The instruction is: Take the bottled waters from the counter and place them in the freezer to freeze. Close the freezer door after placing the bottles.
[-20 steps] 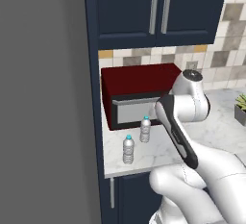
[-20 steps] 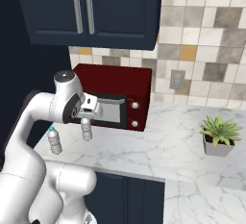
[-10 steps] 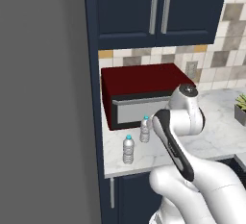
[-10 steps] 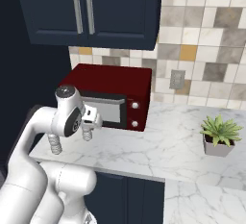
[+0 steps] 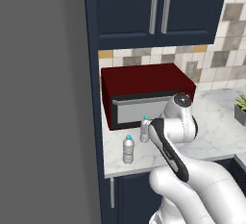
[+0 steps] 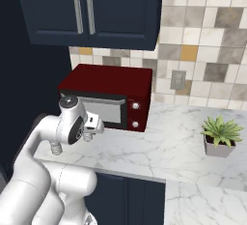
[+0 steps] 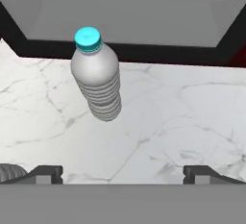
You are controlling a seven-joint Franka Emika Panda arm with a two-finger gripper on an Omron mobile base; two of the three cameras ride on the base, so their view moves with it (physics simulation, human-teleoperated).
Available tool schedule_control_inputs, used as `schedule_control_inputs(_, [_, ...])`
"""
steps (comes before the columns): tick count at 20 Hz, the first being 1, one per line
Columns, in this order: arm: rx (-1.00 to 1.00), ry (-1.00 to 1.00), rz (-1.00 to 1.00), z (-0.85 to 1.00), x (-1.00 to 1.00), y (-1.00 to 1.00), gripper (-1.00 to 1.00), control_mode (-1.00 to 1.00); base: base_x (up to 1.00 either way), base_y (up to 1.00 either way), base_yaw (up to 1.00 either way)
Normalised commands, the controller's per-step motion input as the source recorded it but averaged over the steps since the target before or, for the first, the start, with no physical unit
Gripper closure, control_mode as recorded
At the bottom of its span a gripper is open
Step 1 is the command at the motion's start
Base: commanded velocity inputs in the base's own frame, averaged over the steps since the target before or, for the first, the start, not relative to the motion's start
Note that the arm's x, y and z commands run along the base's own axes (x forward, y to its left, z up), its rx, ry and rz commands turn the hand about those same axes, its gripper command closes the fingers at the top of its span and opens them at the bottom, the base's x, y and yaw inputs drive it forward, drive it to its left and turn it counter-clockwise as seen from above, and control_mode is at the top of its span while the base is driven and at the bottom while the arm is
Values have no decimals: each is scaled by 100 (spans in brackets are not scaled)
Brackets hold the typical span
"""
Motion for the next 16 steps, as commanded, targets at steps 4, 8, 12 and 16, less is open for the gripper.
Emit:
schedule_control_inputs(4, [0, 0, 0, -11, 13, 12, -100, -100, 0, 0, 0])
schedule_control_inputs(8, [0, -1, 0, -6, 9, 13, -100, -100, 0, 0, 0])
schedule_control_inputs(12, [0, -2, 0, -19, 18, 20, -100, -100, 0, 0, 0])
schedule_control_inputs(16, [1, -4, 0, -25, 15, 19, -100, -100, 0, 0, 0])
